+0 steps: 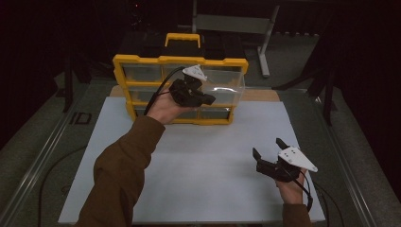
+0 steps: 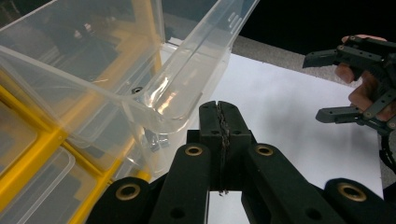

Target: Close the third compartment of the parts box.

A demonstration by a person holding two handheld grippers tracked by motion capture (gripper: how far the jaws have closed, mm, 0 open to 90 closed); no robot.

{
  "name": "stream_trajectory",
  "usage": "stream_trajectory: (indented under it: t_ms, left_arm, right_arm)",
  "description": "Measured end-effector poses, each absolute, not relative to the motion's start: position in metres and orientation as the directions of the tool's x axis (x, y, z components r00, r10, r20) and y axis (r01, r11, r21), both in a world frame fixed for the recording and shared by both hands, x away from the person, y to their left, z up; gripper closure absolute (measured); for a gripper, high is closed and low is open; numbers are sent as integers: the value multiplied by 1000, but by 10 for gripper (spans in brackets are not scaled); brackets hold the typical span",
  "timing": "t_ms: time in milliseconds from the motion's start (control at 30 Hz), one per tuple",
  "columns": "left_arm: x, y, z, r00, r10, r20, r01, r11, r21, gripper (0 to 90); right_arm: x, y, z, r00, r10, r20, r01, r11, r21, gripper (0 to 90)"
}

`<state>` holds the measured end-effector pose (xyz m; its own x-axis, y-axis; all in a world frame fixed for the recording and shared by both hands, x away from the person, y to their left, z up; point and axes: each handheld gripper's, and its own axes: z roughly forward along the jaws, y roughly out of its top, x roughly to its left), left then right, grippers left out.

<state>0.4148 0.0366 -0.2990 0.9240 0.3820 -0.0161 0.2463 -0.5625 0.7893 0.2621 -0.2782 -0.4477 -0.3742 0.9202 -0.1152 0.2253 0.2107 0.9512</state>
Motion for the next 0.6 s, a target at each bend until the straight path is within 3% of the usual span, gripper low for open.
stream_trajectory:
  t_ms: [600]
  left_arm:
    - [420,35,-302,919,392,-43,268,-540,798,900]
  right_arm:
    - [262,-279,-447,-370,921,-119,222,212,952,110]
